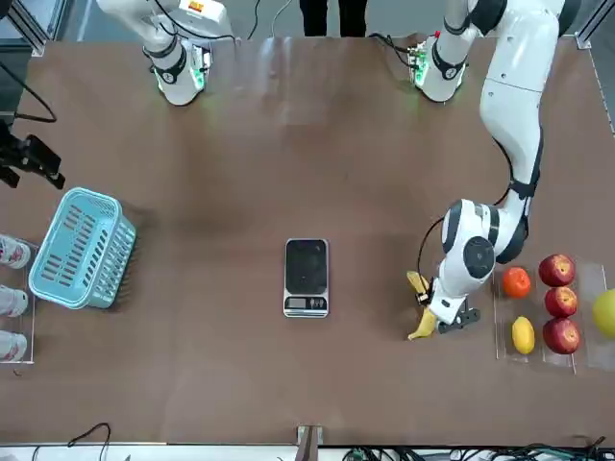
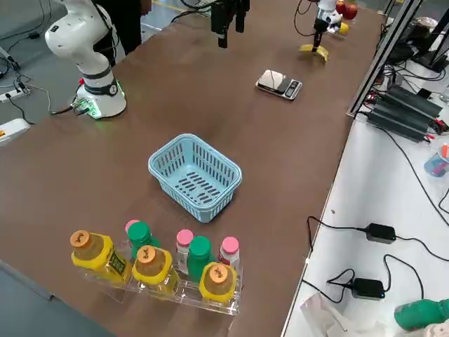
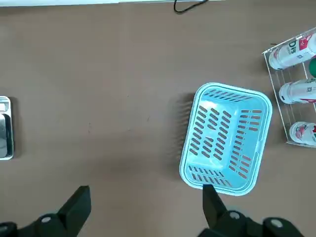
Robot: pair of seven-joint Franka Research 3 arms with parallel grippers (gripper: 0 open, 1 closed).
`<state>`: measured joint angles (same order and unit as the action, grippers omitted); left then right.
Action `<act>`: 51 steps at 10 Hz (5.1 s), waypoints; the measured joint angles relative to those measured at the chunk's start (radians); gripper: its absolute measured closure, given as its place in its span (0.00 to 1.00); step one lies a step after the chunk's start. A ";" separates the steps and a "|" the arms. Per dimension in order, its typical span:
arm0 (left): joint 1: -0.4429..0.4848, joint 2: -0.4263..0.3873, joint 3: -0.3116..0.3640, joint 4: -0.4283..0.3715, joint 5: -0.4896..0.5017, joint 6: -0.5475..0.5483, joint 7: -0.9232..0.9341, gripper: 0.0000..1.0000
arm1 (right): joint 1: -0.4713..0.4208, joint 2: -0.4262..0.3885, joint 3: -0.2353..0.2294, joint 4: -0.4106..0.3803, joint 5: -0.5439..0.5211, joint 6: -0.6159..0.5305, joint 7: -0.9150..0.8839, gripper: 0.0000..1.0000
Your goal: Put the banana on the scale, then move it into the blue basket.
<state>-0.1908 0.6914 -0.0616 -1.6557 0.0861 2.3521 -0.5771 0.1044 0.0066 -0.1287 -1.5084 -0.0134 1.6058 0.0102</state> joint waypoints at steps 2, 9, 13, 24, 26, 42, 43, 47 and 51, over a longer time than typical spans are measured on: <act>-0.090 -0.052 -0.003 0.057 0.000 -0.155 -0.129 0.66 | 0.000 0.000 0.000 0.000 0.000 0.002 0.000 0.00; -0.355 -0.026 -0.010 0.310 -0.077 -0.329 -0.438 0.65 | 0.000 0.006 0.000 -0.002 0.000 0.012 0.000 0.00; -0.436 0.142 -0.016 0.466 -0.127 -0.256 -0.521 0.64 | 0.000 0.014 0.001 -0.002 0.001 0.014 0.000 0.00; -0.492 0.250 -0.016 0.489 -0.188 -0.225 -0.636 0.53 | -0.002 0.017 0.000 -0.002 0.001 0.016 -0.011 0.00; -0.492 0.250 -0.012 0.497 -0.188 -0.225 -0.637 0.25 | -0.002 0.017 0.000 -0.002 0.001 0.016 -0.012 0.00; 0.182 -0.280 0.005 0.511 -0.182 -0.974 0.184 0.00 | 0.555 0.626 0.052 0.326 0.075 0.341 0.391 0.00; 0.226 -0.329 0.004 0.495 -0.181 -0.982 0.281 0.00 | 0.583 0.680 0.075 0.323 0.038 0.418 0.390 0.00; 0.233 -0.544 -0.008 0.361 -0.099 -0.962 0.425 0.00 | 0.661 0.817 0.112 0.239 -0.082 0.696 0.392 0.00; 0.215 -0.630 0.007 0.215 -0.090 -0.856 0.513 0.00 | 0.669 0.850 0.114 0.225 -0.125 0.696 0.391 0.00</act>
<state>0.0245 0.0619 -0.0547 -1.4405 -0.0042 1.4958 -0.0639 0.7732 0.8565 -0.0152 -1.2830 -0.1383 2.3021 0.4012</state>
